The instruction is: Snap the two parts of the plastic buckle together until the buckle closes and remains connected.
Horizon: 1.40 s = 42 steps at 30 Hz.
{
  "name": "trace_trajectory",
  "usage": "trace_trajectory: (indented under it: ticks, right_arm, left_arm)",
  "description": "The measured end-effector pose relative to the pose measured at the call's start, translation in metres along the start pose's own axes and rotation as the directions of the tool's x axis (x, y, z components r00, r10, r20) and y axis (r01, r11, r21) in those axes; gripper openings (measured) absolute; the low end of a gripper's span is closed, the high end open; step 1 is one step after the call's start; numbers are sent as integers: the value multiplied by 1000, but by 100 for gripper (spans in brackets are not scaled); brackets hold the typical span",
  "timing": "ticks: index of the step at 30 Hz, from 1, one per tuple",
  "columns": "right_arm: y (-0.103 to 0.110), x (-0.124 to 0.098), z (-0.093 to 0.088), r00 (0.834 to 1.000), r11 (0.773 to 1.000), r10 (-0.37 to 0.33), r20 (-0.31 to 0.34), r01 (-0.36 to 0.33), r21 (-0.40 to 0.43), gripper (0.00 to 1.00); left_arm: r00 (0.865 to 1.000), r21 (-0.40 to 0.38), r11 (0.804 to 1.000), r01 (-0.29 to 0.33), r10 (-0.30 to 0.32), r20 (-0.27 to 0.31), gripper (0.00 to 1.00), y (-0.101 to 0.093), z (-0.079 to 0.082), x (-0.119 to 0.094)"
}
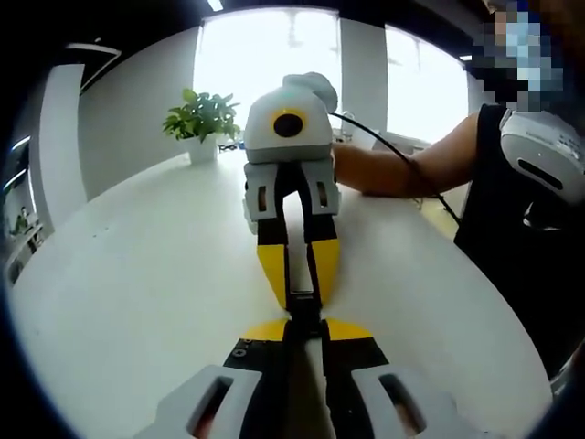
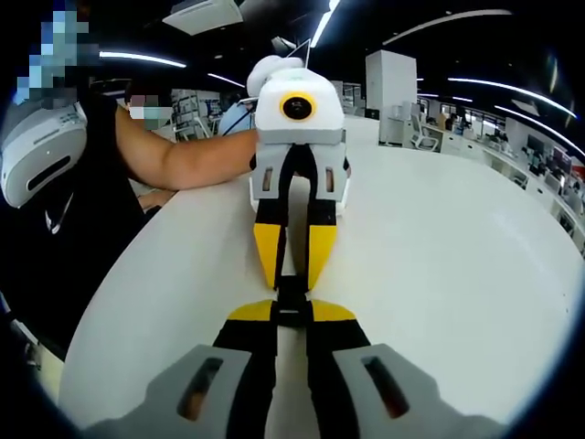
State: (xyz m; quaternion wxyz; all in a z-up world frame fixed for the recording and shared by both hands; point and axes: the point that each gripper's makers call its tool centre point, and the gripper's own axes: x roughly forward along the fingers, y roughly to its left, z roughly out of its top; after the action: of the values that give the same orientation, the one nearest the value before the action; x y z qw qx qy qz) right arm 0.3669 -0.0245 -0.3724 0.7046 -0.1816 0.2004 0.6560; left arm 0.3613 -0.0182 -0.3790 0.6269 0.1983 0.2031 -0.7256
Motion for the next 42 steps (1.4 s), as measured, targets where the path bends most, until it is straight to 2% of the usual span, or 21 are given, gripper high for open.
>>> trace_trajectory:
  ticks: [2,5,9,10,12,14,18,26,30,35,40,42]
  right_arm:
    - [-1,-1,0,1000,1000,-5,1,5,6,8]
    - [-1,-6,6,999,1000,-2,32,1,16,8]
    - [-3,-7,7,999,1000,-9,41,8,14,8]
    - [-4,-8,7,999,1000,-11,40,10,15,8]
    - [-4,-8,6,999,1000,-13,42,13,17,8]
    - [-6,-10,6,999,1000,-20,45,19,19,9]
    - [-8,-12,8,998,999,-30,53,29,20,9]
    - [-9,-13,11,997,999,-44,61,42,29,9]
    - [-12,-16,16,995,997,-67,78,65,28,9]
    - [-18,-18,18,992,995,-96,80,94,32,9]
    - [-22,-22,29,984,992,-128,123,125,33,9]
    - [-25,-24,34,979,989,-148,142,145,32,9]
  left_arm:
    - [1000,8,1000,-6,5,13,11,2,0,0]
    - [999,-25,1000,17,-16,46,23,0,3,-2]
    - [998,-27,1000,4,-2,69,36,2,8,-4]
    - [997,-26,1000,-2,4,79,42,3,10,-4]
    - [994,-8,1000,-6,7,106,62,3,13,-5]
    - [991,0,999,-37,37,129,84,8,16,-4]
    - [988,-12,998,-55,57,145,97,13,18,-5]
    - [982,-22,995,-92,95,162,99,21,21,-8]
    - [975,-23,990,-140,142,173,99,32,21,-13]
    - [972,-49,989,-142,149,182,99,36,21,-16]
    - [970,-53,987,-153,160,184,96,39,22,-18]
    - [964,-54,984,-170,178,199,97,42,25,-21]
